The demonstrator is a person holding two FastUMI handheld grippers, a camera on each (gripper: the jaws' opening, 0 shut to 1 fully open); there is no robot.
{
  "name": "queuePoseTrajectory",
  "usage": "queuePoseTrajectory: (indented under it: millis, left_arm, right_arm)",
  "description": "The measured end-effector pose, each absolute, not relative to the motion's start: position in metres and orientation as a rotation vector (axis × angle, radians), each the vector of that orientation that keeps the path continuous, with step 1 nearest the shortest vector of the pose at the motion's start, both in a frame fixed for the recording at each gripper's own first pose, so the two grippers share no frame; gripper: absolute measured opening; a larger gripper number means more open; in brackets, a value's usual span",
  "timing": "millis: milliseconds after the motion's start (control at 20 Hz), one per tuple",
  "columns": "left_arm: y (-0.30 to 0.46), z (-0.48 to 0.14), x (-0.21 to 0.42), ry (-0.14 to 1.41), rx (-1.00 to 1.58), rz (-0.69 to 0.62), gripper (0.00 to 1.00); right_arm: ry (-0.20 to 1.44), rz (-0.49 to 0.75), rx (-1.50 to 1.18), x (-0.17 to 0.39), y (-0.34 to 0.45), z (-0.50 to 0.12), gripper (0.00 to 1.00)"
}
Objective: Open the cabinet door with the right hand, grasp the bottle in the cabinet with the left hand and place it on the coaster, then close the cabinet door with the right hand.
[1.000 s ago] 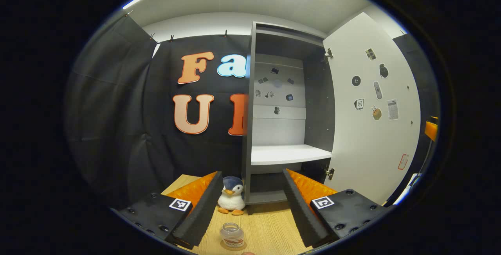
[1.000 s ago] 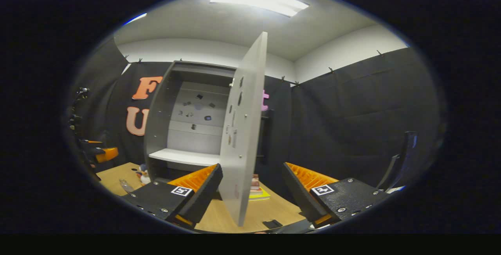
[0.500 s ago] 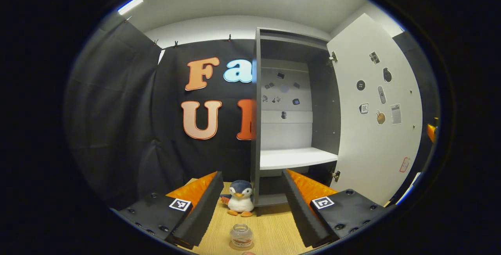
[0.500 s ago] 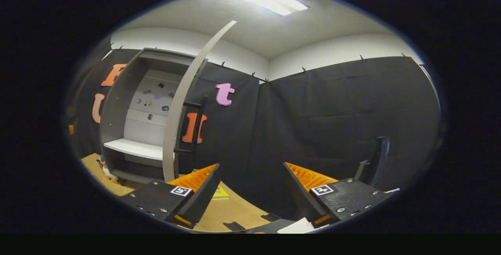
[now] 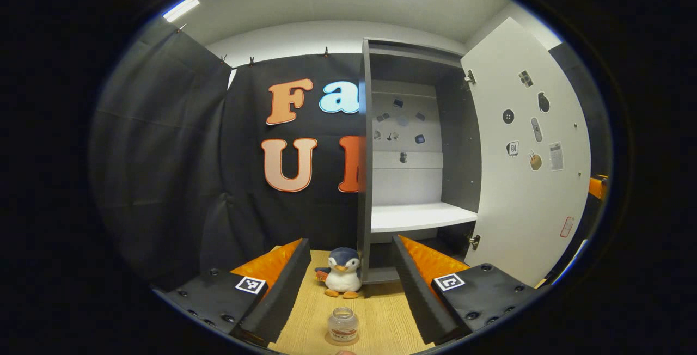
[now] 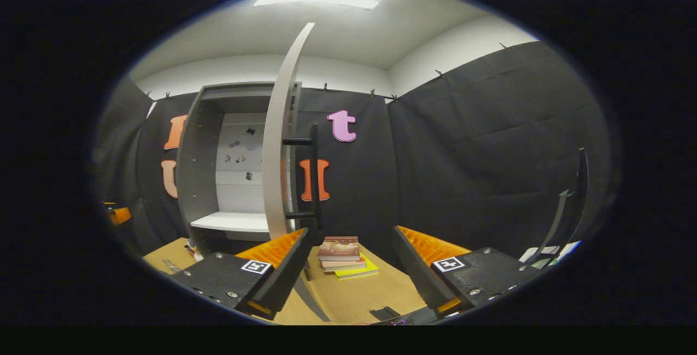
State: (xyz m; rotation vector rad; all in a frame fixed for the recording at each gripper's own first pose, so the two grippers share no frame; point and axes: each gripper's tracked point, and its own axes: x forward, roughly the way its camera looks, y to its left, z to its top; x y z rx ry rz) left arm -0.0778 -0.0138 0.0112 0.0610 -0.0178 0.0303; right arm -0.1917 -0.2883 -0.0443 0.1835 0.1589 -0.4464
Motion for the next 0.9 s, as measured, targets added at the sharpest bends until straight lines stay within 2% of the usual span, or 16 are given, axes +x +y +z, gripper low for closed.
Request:
queuePoseTrajectory:
  millis: [50, 100, 150, 500, 900]
  left_arm:
    - [-0.011, 0.01, -0.078, -0.017, 0.064, 0.039, 0.97]
    - [-0.009, 0.01, -0.079, -0.016, 0.066, 0.044, 0.96]
    - [-0.008, 0.011, -0.079, -0.019, 0.068, 0.05, 0.96]
    - [-0.009, 0.028, -0.084, -0.064, 0.056, 0.073, 0.96]
    - [0.002, 0.025, -0.073, -0.083, 0.037, 0.032, 0.96]
  right_arm:
    - [0.158, -0.444, 0.197, -0.191, -0.287, -0.044, 0.92]
    - [0.158, -0.441, 0.226, -0.192, -0.285, -0.045, 0.87]
    - [0.154, -0.43, 0.257, -0.192, -0.283, -0.045, 0.92]
    - [0.103, -0.348, 0.436, -0.184, -0.248, -0.028, 0.92]
    - [0.099, -0.27, 0.426, -0.158, -0.179, -0.01, 0.93]
